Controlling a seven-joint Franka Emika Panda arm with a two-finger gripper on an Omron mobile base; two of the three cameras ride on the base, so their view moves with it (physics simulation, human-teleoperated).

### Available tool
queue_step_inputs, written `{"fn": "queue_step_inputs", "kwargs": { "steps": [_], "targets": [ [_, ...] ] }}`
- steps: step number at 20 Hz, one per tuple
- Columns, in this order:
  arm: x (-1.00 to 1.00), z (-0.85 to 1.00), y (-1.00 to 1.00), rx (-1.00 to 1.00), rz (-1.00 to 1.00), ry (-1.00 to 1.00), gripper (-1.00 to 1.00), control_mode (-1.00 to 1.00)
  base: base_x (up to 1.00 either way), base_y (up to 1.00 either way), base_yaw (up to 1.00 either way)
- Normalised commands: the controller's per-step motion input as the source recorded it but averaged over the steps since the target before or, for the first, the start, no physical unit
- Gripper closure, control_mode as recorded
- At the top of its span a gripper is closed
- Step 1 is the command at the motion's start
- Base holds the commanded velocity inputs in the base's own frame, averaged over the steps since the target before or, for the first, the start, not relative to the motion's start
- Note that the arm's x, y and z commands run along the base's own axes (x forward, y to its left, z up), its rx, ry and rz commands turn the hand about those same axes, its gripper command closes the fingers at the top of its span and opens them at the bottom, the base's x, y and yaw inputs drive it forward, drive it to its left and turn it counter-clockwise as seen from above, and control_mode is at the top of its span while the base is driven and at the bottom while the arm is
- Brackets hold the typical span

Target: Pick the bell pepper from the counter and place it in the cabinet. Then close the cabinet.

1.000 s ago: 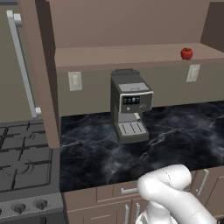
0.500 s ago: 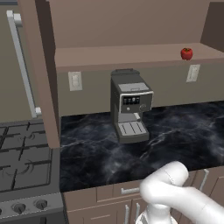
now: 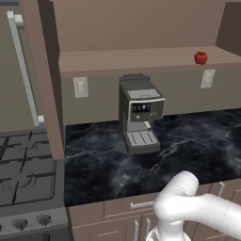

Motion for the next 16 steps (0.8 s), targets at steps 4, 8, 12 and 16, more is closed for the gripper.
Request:
{"fn": "queue_step_inputs", "kwargs": {
  "steps": [4, 8, 12, 16],
  "targets": [
    [0.28, 0.0, -0.46, -0.01, 0.03, -0.12, -1.0, -1.0, 0.0, 0.0, 0.0],
    [0.2, 0.0, -0.32, -0.05, 0.04, -0.18, -1.0, -1.0, 0.0, 0.0, 0.0],
    [0.09, -0.01, -0.17, -0.07, 0.12, -0.3, -1.0, -1.0, 0.0, 0.0, 0.0],
    [0.04, 0.0, -0.11, -0.09, 0.19, -0.33, -1.0, -1.0, 0.0, 0.0, 0.0]
  ]
}}
